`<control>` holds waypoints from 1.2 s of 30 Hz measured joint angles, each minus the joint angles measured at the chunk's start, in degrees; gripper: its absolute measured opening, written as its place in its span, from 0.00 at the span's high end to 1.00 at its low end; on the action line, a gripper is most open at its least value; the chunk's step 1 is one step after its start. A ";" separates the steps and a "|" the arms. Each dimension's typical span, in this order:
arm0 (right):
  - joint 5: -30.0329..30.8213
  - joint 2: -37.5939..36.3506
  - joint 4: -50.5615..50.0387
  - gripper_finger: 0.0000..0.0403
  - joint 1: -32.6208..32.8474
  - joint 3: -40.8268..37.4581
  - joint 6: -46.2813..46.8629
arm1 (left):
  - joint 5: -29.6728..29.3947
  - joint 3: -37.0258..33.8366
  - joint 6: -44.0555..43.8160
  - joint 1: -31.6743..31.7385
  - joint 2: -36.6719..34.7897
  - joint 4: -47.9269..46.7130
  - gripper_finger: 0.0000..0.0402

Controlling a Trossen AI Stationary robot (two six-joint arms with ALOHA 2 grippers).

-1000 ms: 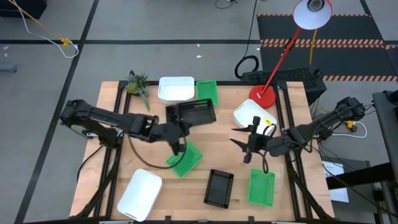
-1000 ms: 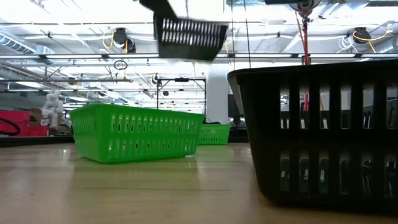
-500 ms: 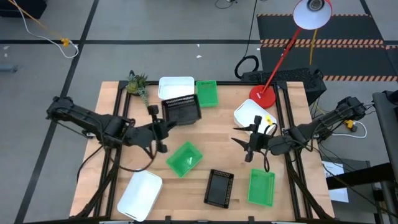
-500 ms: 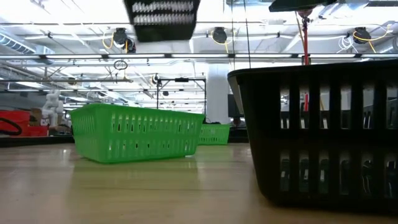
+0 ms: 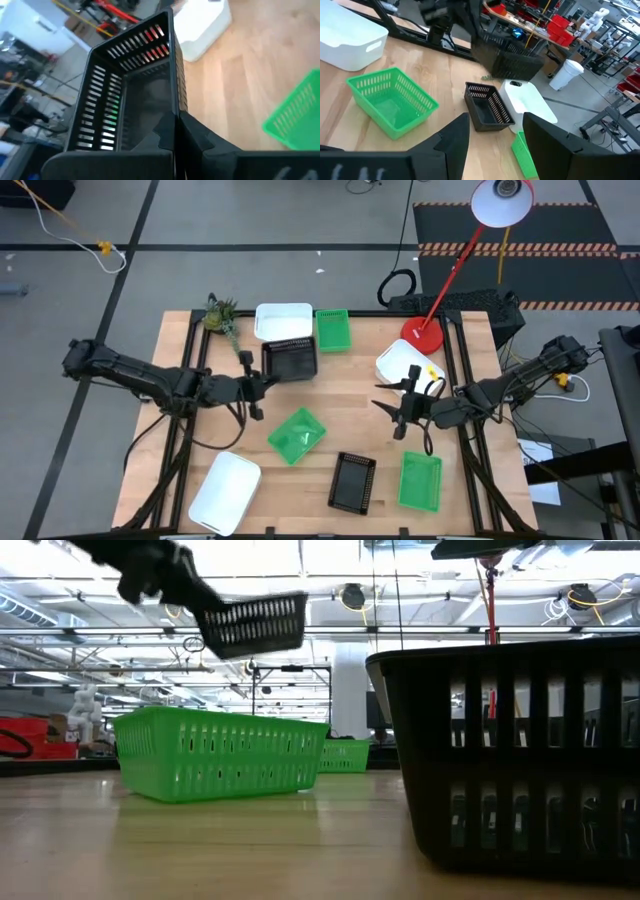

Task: Stack baskets by color
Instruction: Stack the middle black bin on top of the top black bin

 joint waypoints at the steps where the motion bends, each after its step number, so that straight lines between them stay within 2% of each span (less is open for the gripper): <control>1: 0.02 -0.02 -0.05 0.55 -0.12 0.00 0.29 | 1.00 -1.25 0.36 0.95 -0.10 0.59 0.98; 3: -0.06 0.00 -0.22 0.55 -0.35 0.00 0.41 | 3.31 -2.94 1.22 3.21 0.35 4.82 0.98; 11: -0.20 0.00 0.04 0.55 -0.35 -0.45 0.19 | 11.10 -9.57 2.21 9.68 0.27 11.01 0.98; 16: -0.14 0.00 0.00 0.55 -1.07 -1.46 -0.08 | 12.60 -11.98 2.23 11.85 0.25 12.68 0.98; 20: -0.15 0.00 0.07 0.55 -1.94 -1.53 0.28 | 16.33 -12.86 2.17 13.18 0.28 13.08 0.98; 36: -0.22 0.00 0.07 0.55 -2.58 -1.53 1.36 | 16.76 -13.02 1.68 17.77 10.13 15.77 0.96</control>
